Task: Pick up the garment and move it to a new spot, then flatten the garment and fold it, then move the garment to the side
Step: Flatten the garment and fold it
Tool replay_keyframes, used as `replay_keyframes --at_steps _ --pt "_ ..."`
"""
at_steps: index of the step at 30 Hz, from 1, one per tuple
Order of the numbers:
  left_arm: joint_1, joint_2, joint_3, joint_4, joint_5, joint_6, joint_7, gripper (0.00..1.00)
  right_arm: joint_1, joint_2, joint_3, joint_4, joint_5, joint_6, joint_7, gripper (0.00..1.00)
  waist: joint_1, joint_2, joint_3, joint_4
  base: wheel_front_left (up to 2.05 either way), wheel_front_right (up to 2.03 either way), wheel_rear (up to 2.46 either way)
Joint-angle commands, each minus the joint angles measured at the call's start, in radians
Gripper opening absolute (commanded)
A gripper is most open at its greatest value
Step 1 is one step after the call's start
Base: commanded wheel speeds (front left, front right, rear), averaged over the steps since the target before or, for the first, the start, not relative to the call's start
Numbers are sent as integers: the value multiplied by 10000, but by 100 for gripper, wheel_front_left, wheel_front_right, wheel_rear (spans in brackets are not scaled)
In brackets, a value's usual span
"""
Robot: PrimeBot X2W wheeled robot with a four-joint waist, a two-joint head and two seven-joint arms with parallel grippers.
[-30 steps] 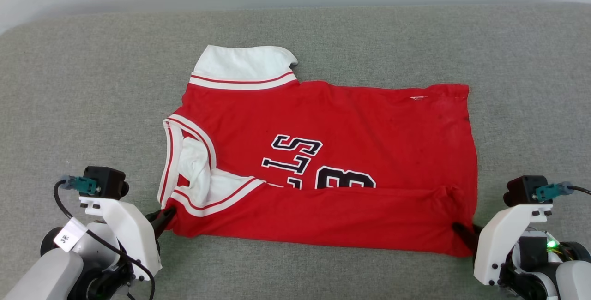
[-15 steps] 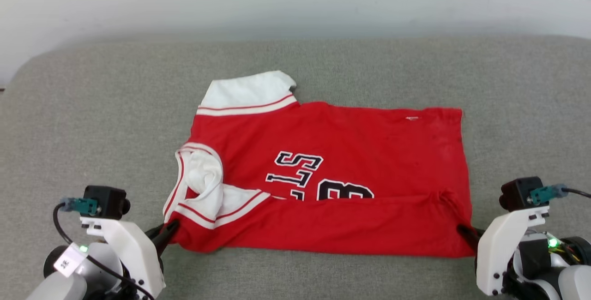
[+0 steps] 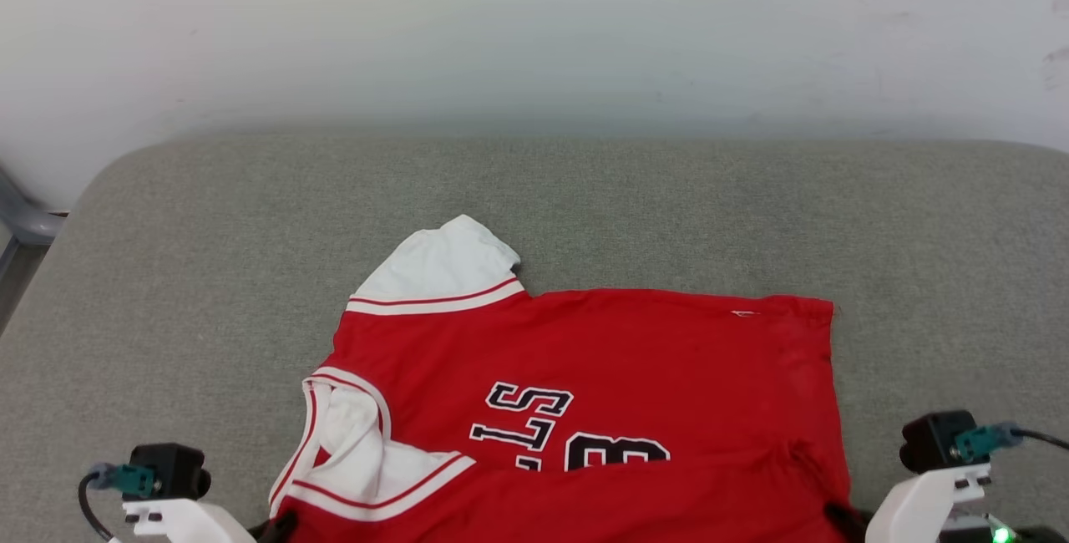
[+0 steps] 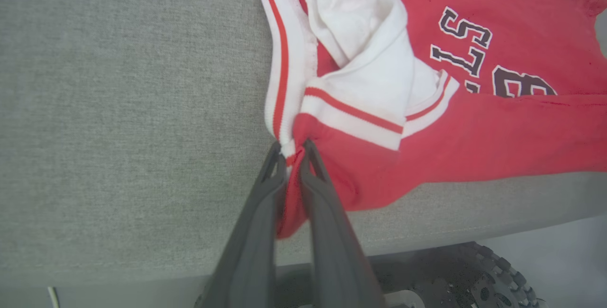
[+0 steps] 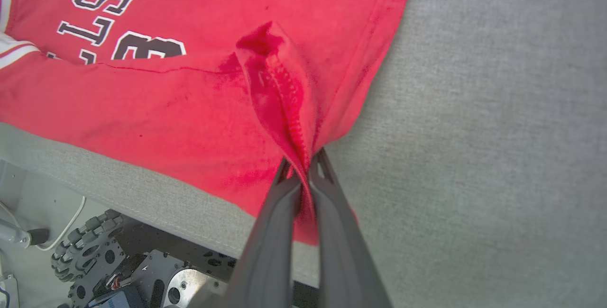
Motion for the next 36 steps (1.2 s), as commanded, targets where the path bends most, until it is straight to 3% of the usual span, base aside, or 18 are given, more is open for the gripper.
replay_keyframes --at_steps 1,7,8,9,10,11,12,16,21,24,30,36 --pt "177 -94 70 98 -168 40 -75 0 249 126 -85 73 32 -8 -28 0 1 0 1 27 0 0 0" --pt "313 -641 98 1024 -488 -225 -505 0 650 547 -332 1013 90 -7 -541 0 1 0 90 46 0 0 0" --pt "267 -668 67 1202 -467 -276 -565 0 633 545 -317 1209 43 -8 -712 18 1 0 99 31 0 0 0" --pt "206 -728 41 1371 -444 -310 -600 0 591 636 -348 1408 135 -8 -903 47 1 0 109 16 0 0 0" --pt "132 -822 17 1505 -445 -385 -669 34 541 681 -356 1612 192 -7 -1081 100 1 0 120 9 0 0 0" --pt "57 -893 7 1638 -426 -411 -734 94 470 633 -308 1727 123 -8 -1307 100 1 0 130 1 0 0 0" --pt "3 -950 15 1752 -414 -472 -816 100 405 659 -303 1803 184 -7 -1555 100 1 0 135 -7 0 0 0" --pt "-275 -993 48 2064 -162 -624 -1233 100 316 605 -109 1822 223 -7 -2672 100 1 0 92 -25 0 0 0" --pt "-798 -878 117 2054 527 -702 -2030 100 22 734 -281 1455 -273 -7 -4923 100 1 0 68 -48 0 0 0" --pt "-1253 -1081 123 1964 996 -525 -2603 100 -216 894 -500 1220 -872 -7 -6112 100 1 0 153 -83 0 0 0" --pt "-2453 -1579 12 2228 1783 -328 -3449 100 -717 1267 -803 632 -2021 -8 -7322 100 1 0 582 -239 0 0 0" --pt "-3702 -1915 -159 2661 2271 -446 -3783 100 -1126 1445 -811 137 -2509 -7 -7553 100 1 0 1239 -514 0 0 0"
